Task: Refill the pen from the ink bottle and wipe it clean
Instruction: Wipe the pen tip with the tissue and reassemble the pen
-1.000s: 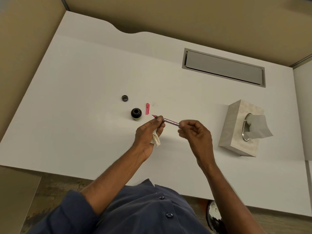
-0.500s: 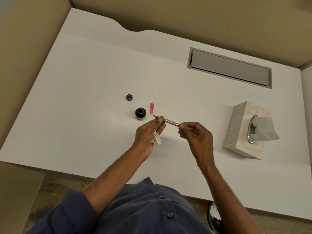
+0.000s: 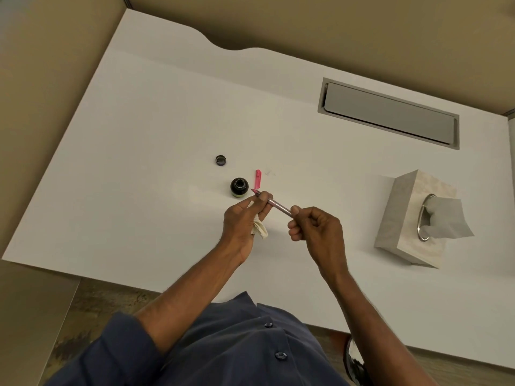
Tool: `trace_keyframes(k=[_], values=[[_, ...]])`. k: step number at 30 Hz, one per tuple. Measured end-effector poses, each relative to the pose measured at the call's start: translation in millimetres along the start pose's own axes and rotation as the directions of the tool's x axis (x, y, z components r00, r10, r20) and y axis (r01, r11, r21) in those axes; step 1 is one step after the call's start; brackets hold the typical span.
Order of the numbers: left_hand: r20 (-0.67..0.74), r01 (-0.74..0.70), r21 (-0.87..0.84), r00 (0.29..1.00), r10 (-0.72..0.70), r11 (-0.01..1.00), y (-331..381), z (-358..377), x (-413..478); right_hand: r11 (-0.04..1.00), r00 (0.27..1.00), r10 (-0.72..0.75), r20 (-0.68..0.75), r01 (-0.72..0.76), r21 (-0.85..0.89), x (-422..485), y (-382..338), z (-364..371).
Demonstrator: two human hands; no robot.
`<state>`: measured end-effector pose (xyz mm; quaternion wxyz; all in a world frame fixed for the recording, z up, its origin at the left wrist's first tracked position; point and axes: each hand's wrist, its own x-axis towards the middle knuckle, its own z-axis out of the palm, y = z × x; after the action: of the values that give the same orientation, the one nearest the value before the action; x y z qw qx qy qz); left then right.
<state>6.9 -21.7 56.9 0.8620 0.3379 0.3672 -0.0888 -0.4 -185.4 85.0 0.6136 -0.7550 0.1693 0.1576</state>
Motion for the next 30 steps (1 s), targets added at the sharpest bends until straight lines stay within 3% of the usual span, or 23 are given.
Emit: trace_keyframes(k=[5, 7, 10, 14, 25, 30], values=[[0.005, 0.005, -0.005, 1.000, -0.005, 1.000, 12, -14, 5, 0.995, 0.984, 0.048, 0.170, -0.032, -0.097, 13, 8, 10], [0.022, 0.027, -0.002, 0.999, -0.027, 1.000, 20, -24, 7, 0.985, 0.985, 0.057, 0.163, -0.029, -0.170, 33, 10, 16], [0.036, 0.038, 0.034, 0.999, -0.039, 0.999, 31, -41, 5, 0.932, 0.995, -0.055, 0.082, 0.081, -0.353, 79, 17, 39], [0.055, 0.047, 0.099, 0.997, -0.052, 0.994, 42, -63, -2, 0.800, 0.976, -0.154, 0.153, 0.214, -0.561, 134, 24, 79], [0.019, 0.070, 0.147, 0.997, -0.074, 0.987, 49, -87, 0, 0.762, 0.978, -0.153, 0.143, 0.209, -0.613, 169, 41, 100], [0.039, 0.098, 0.176, 0.994, -0.106, 0.980, 36, -71, 5, 0.893, 0.980, -0.179, -0.091, 0.123, -0.432, 143, 31, 79]])
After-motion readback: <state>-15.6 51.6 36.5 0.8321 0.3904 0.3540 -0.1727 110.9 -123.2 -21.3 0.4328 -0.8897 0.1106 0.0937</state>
